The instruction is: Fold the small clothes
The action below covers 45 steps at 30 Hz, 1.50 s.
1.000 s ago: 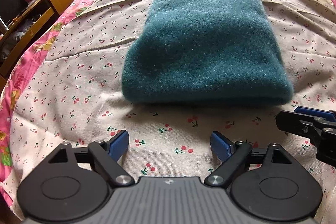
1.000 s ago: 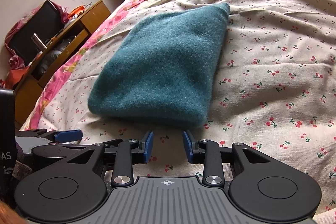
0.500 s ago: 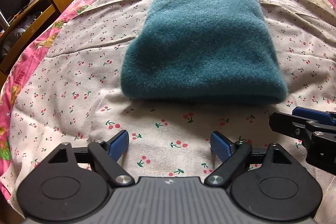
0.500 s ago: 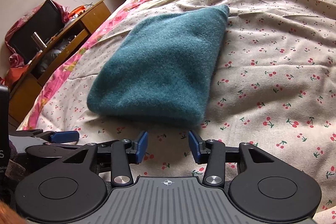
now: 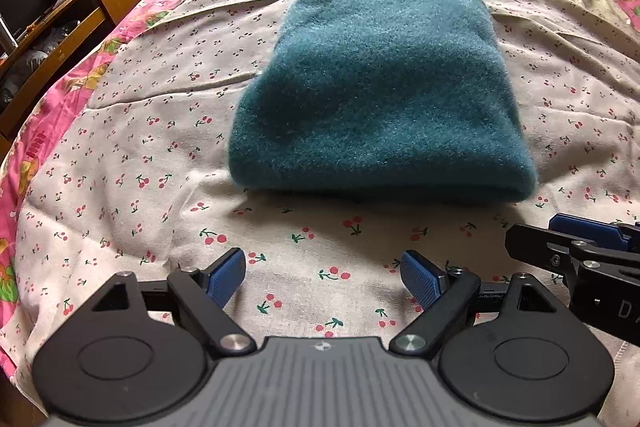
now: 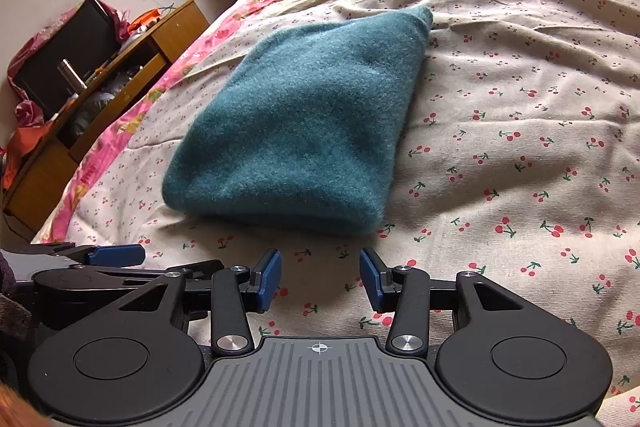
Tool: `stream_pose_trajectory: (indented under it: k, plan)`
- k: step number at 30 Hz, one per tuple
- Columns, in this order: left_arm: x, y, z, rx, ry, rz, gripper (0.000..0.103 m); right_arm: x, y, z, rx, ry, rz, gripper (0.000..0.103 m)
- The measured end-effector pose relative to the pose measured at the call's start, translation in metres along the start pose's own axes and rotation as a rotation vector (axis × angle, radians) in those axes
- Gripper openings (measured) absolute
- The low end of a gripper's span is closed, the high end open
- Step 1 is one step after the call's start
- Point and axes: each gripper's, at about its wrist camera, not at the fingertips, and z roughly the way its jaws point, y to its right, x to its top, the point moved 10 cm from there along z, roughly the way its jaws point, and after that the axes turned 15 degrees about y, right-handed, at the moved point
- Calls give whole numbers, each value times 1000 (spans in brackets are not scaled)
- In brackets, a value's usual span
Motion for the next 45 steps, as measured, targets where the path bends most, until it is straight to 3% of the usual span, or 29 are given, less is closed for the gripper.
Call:
stream_pose_trajectory:
  k: [45]
  plan:
    - [0,3,-11,-15,4,-29,95,-10,2,0,-9,-21,-8,44]
